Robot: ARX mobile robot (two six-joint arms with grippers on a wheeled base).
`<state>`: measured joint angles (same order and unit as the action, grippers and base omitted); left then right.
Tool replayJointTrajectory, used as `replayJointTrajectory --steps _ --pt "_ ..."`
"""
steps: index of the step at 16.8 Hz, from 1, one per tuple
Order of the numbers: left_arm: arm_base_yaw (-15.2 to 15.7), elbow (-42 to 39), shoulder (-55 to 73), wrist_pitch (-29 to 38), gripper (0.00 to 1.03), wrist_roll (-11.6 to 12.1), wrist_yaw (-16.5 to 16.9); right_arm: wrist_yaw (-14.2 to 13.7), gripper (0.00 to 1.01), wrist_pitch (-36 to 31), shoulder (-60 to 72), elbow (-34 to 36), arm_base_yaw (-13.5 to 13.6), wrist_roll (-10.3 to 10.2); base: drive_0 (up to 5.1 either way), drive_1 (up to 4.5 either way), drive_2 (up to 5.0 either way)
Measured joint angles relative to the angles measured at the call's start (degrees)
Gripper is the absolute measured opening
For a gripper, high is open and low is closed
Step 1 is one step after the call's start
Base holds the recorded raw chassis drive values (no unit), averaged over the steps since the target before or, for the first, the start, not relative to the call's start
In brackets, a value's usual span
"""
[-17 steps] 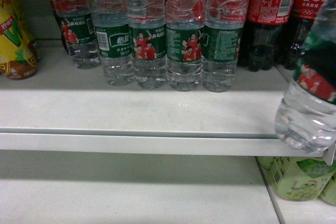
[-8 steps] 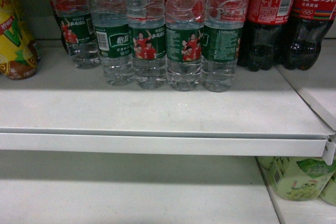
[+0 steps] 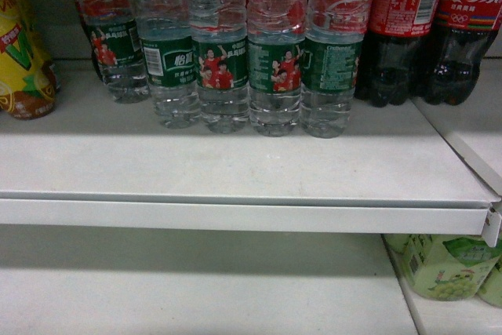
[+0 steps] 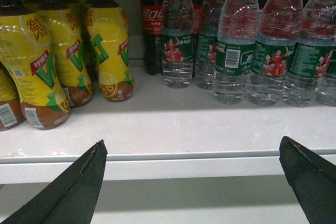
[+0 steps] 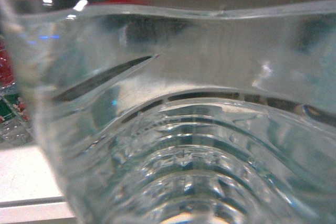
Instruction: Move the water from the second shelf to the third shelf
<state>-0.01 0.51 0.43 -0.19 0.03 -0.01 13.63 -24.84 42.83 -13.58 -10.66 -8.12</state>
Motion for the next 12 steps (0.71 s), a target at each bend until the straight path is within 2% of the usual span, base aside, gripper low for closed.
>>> replayJointTrajectory --steps 1,2,5,12 --pt "0.0 0.0 0.0 0.0 0.98 0.0 0.0 1.7 0.41 2.4 -5.2 0.5 -2.4 -0.5 0.0 0.00 0.0" --pt "0.0 0.0 0.0 0.0 0.98 0.0 0.0 5.3 0.41 4.4 -9.4 0.6 -3.0 -0.7 0.0 0.00 0.0" --pt "0.0 0.0 0.0 0.0 0.98 0.0 0.0 5.5 0.41 5.4 -10.7 1.2 -4.0 -0.7 0.0 0.00 0.0" --pt "0.0 0.0 0.0 0.0 0.98 0.0 0.0 5.5 0.41 5.1 -10.7 1.2 -4.0 -0.7 0.0 0.00 0.0"
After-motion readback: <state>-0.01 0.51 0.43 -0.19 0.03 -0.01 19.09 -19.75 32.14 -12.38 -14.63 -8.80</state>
